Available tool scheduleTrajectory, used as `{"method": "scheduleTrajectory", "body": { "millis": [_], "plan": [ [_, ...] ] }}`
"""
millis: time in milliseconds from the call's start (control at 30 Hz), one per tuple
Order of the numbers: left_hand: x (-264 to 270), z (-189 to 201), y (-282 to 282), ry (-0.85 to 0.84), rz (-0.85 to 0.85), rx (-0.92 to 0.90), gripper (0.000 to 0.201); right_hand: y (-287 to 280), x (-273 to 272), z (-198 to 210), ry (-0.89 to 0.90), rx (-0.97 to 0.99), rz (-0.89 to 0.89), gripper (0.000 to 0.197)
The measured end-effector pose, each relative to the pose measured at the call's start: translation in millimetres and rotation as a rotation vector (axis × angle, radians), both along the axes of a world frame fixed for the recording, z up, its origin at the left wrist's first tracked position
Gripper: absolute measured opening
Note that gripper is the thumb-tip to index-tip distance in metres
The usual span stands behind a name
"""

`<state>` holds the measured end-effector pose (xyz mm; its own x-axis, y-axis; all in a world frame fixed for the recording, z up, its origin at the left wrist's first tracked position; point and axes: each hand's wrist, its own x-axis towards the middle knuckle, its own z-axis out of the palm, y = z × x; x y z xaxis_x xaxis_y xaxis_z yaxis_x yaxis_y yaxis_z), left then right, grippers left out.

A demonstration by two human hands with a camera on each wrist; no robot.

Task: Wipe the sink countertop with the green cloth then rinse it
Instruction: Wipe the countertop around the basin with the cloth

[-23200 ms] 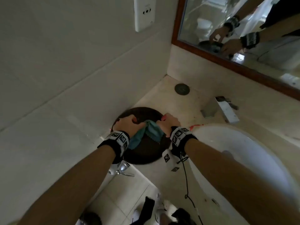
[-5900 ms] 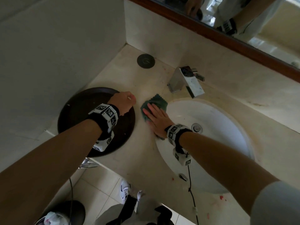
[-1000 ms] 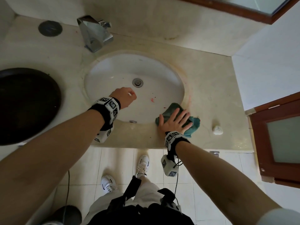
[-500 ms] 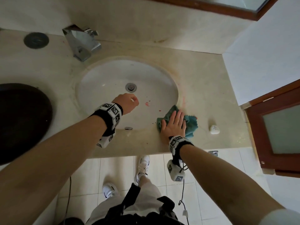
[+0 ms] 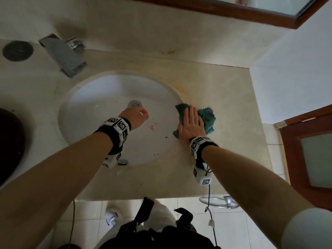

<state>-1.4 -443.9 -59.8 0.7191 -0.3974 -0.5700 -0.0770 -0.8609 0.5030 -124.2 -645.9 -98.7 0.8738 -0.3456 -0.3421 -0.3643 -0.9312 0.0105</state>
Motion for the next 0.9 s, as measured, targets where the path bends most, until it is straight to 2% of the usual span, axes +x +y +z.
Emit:
{"method": "scheduleTrajectory", "body": {
  "millis": [133,333,400,500,600,700,900],
  "plan": [
    [-5,4,-5,0.013,-0.003,-0.003,0.032,3,-3,2,0.008,0.013,0.010,0.068],
    [-17,15,4,-0.008,-0.043,-0.043,0.031,36,-42,0,-0.012,-0.006,-0.023,0.065],
    [-20,18,9,-0.010,-0.071,-0.044,0.031,52,-57,0,-0.050,-0.018,-0.112,0.069],
    [-23,26,14,-0.013,-0.099,-0.059,0.031,70,-67,0,-0.148,-0.027,-0.338,0.081],
    [-25,34,12,-0.025,-0.118,-0.085,0.026,76,-58,-4,-0.203,0.107,-0.566,0.078],
    [-26,37,8,-0.045,-0.126,-0.105,0.024,79,-42,-1,-0.254,0.131,-0.741,0.080],
    [-20,29,-3,0.016,-0.132,-0.106,0.026,68,-41,-9,-0.242,0.127,-0.782,0.098]
  ]
}}
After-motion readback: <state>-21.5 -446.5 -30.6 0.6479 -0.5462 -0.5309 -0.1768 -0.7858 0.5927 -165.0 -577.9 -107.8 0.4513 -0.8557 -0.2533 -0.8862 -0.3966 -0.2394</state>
